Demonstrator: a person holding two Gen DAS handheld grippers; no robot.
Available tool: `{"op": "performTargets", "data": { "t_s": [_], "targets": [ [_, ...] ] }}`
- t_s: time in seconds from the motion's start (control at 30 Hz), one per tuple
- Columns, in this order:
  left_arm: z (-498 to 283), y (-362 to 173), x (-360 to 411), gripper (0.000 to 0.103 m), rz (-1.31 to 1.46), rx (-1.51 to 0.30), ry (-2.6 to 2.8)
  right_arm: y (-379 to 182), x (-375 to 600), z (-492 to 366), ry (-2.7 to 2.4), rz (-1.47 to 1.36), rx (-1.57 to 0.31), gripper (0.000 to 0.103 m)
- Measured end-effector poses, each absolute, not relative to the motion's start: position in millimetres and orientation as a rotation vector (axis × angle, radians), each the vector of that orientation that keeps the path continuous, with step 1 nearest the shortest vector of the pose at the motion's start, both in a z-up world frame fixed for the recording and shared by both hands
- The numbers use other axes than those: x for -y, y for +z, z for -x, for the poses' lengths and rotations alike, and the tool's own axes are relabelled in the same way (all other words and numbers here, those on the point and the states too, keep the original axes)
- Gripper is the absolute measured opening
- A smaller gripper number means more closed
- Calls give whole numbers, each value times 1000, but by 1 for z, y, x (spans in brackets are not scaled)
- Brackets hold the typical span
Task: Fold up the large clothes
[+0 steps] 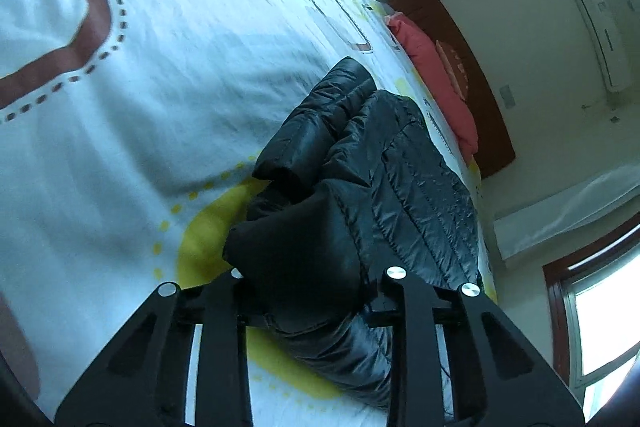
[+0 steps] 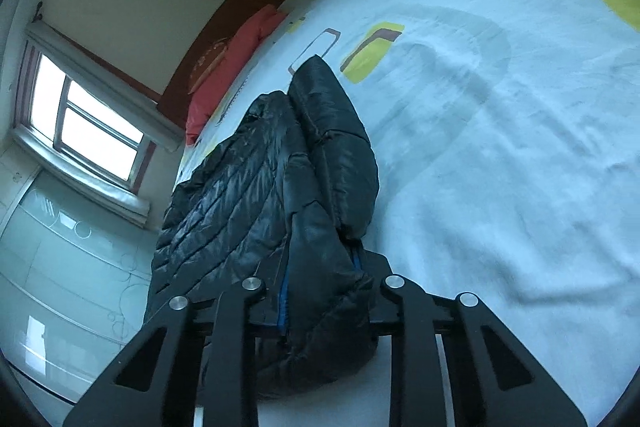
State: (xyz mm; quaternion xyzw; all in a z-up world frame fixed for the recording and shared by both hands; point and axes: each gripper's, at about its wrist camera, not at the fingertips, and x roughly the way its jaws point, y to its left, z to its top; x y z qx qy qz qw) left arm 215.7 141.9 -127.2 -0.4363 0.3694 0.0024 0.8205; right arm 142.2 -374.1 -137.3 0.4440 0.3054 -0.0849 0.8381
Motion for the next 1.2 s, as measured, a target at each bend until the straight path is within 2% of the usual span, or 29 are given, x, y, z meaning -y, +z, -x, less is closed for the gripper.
{"op": "performTargets", "data": {
  "t_s": [0.57,0.83,0.93,1.0,1.07,1.13,1.2],
  "targets": [
    [-110,-118,-178,26,922,-835,-16,-141,361,-32,-124,-989,-698,24],
    [-88,-124,-183,28,930,-841,-33,-147,365,-23,-109,-1024,-699,25],
    [-86,-123,-188,39,948,-847,-18,-147,368,-22,-104,-1053,-689,31],
    [-82,-122,-192,53,949,-843,1,-146,370,-19,-115,-1059,-675,36],
    [-77,-119,-197,61,948,-827,11,-146,372,-11,-127,-1070,-659,41],
    [-73,-120,-202,63,948,-817,20,-147,376,-5,-149,-1077,-644,49],
    [-74,-123,-207,63,960,-818,32,-150,380,-2,-150,-1096,-634,51]
  ]
}}
